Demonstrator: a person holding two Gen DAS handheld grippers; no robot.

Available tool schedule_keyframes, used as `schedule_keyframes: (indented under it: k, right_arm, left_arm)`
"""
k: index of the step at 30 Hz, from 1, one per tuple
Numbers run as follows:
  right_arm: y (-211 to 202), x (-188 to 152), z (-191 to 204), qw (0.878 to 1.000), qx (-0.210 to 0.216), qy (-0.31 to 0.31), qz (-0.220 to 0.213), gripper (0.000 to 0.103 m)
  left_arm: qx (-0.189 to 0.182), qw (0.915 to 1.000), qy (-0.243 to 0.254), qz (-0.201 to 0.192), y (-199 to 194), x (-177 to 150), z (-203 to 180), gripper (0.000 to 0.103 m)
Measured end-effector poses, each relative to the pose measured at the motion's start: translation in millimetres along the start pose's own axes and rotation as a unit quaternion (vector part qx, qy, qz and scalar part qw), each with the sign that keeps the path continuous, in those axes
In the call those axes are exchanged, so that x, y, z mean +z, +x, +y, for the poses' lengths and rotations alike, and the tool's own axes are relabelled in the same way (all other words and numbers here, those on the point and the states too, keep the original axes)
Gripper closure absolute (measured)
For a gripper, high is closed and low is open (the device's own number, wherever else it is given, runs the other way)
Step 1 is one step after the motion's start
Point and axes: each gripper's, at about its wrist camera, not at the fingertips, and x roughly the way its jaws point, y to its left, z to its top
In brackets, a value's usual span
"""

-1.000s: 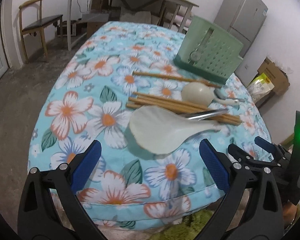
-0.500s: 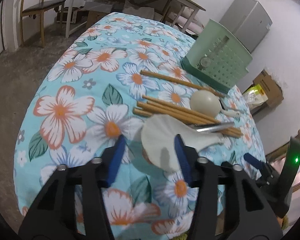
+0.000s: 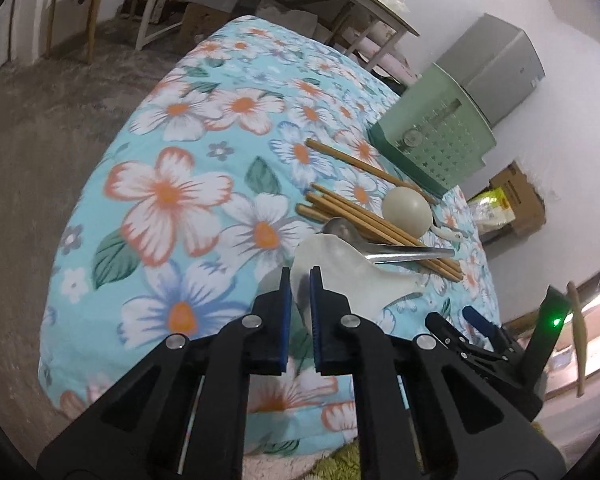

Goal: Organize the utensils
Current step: 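Reach the left gripper to the white rice paddle and close on it, then lift the rice paddle with the left gripper while the right gripper grasps the metal spoon on the chopsticks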

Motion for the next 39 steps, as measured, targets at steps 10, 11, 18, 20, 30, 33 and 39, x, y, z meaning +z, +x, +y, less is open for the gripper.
schedule_keyframes:
  k: [10, 11, 18, 20, 30, 33, 39]
  right_arm:
    - [-2, -4, 1, 1.0, 0.0, 0.0, -0.013, 0.006]
    - [-2, -5, 1, 1.0, -0.001, 0.0, -0.013, 0.006]
    - [-3, -5, 1, 1.0, -0.001, 0.0, -0.017, 0.006]
    - [-3, -4, 1, 1.0, -0.001, 0.0, -0.018, 0.006]
    - [-4, -7, -1, 1.0, 0.002, 0.001, -0.027, 0.006]
    - [-4, -7, -1, 1.0, 0.004, 0.002, -0.027, 0.006]
    - [-27, -6, 5, 0.998, 0.017, -0.015, -0.067, 0.006]
  left_arm:
    - [-0.006, 0.9985, -0.051, 0.016, 4, -2, 18, 0.093]
    - [-0.006, 0.9986, -0.051, 0.017, 4, -3, 19, 0.091]
    - [-0.002, 0.9987, -0.05, 0.009, 5, -5, 19, 0.092]
    - [-0.001, 0.999, -0.045, 0.005, 2, -6, 17, 0.093]
    - [-0.086, 0.9948, -0.049, -0.022, -40, 4, 12, 0.102]
    - [-0.106, 0.9925, -0.048, -0.039, -55, 9, 9, 0.102]
    - [-0.134, 0.9845, -0.064, -0.094, -88, 27, 13, 0.102]
